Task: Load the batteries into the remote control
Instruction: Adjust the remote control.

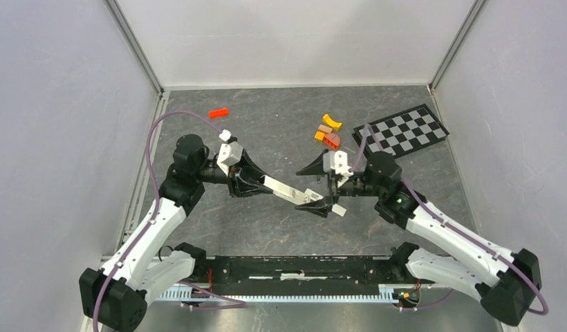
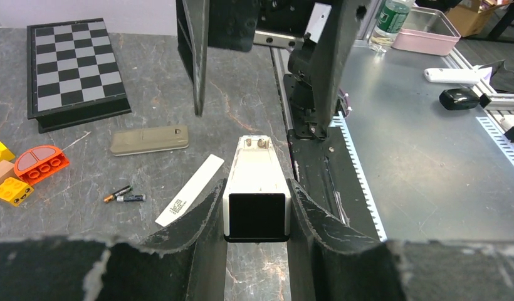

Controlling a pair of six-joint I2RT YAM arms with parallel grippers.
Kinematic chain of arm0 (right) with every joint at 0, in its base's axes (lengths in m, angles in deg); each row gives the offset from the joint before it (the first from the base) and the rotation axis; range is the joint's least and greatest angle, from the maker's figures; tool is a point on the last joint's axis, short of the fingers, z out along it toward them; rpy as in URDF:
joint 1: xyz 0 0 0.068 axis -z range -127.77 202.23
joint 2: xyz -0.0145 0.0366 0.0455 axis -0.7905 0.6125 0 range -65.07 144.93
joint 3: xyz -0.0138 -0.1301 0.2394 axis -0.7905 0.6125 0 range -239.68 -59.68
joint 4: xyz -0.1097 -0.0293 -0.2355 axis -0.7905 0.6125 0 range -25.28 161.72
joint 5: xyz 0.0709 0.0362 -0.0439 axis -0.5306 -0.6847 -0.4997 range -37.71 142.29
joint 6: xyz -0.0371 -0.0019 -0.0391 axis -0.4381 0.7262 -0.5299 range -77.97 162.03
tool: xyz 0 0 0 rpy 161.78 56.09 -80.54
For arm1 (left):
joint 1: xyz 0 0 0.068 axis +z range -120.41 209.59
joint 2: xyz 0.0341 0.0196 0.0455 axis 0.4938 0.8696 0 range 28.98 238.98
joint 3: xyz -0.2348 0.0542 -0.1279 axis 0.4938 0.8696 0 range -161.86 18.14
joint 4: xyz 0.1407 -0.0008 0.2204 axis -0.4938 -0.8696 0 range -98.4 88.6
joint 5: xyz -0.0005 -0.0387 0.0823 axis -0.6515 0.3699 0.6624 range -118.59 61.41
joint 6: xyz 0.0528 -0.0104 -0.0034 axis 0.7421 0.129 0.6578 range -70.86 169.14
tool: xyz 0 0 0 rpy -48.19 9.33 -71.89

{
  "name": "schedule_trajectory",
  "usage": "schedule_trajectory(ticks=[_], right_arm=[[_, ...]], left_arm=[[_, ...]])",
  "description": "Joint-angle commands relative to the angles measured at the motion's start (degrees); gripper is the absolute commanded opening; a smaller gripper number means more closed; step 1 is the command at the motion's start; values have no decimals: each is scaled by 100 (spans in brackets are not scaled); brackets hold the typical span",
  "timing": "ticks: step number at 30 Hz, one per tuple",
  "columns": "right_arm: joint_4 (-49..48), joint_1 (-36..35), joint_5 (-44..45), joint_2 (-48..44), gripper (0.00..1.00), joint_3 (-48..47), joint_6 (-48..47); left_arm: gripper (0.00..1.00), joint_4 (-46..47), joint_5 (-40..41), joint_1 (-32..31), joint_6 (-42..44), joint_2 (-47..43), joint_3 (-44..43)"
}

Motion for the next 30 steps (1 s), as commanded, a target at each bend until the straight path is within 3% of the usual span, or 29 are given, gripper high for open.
schedule_trajectory(ticks=[1,12,16,17,18,19,20,21,22,26,30], right_arm=[[802,-439,371,422,94,-607,-837],[1667,-700,728,1036,73,-1125,-1077],[1862,-735,796,1109,51,-1203,-1078],[1858,-735,812,1112,43,-1210,-1041],[1823,-744,854,1113,36,-1219,-1004],[1767,-744,909,1106,28,-1220,-915],[1681,-744,1006,1096,23,-1220,-821],[1588,-742,1143,1091,20,-1215,-726],[1444,-744,1363,1068,17,-1196,-609],[867,-744,2464,928,12,-1039,-98],[-109,-781,3859,734,9,-557,830]], left_arm=[[3,299,-265,-9,-67,-114,-194],[6,307,-366,-9,48,-279,-131],[8,307,-333,-6,-1,-274,-158],[12,307,-286,-4,-36,-282,-166],[27,359,-139,-9,-184,-283,-175],[48,515,119,-8,-630,-275,-171],[61,712,373,-5,-960,-259,-160],[92,763,687,-8,-1212,-248,-169],[99,755,899,-4,-1377,-240,-184],[100,530,1961,-9,-1897,-353,-203],[100,-314,4360,7,-3182,-617,-389]])
